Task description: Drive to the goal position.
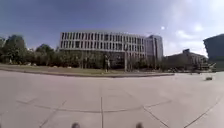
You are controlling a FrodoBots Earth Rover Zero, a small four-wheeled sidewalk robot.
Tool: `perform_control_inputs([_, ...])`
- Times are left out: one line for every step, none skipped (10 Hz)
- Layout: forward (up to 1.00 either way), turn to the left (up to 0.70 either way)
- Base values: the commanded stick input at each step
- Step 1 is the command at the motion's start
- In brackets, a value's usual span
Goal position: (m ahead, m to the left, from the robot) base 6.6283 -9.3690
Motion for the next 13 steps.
perform_control_inputs([0.00,-0.70])
perform_control_inputs([0.00,-0.70])
perform_control_inputs([0.00,-0.70])
perform_control_inputs([0.00,-0.70])
perform_control_inputs([0.00,-0.70])
perform_control_inputs([0.00,-0.70])
perform_control_inputs([0.06,-0.63])
perform_control_inputs([0.29,-0.41])
perform_control_inputs([0.70,-0.01])
perform_control_inputs([0.70,-0.01])
perform_control_inputs([0.70,-0.01])
perform_control_inputs([0.70,-0.01])
perform_control_inputs([0.70,-0.01])
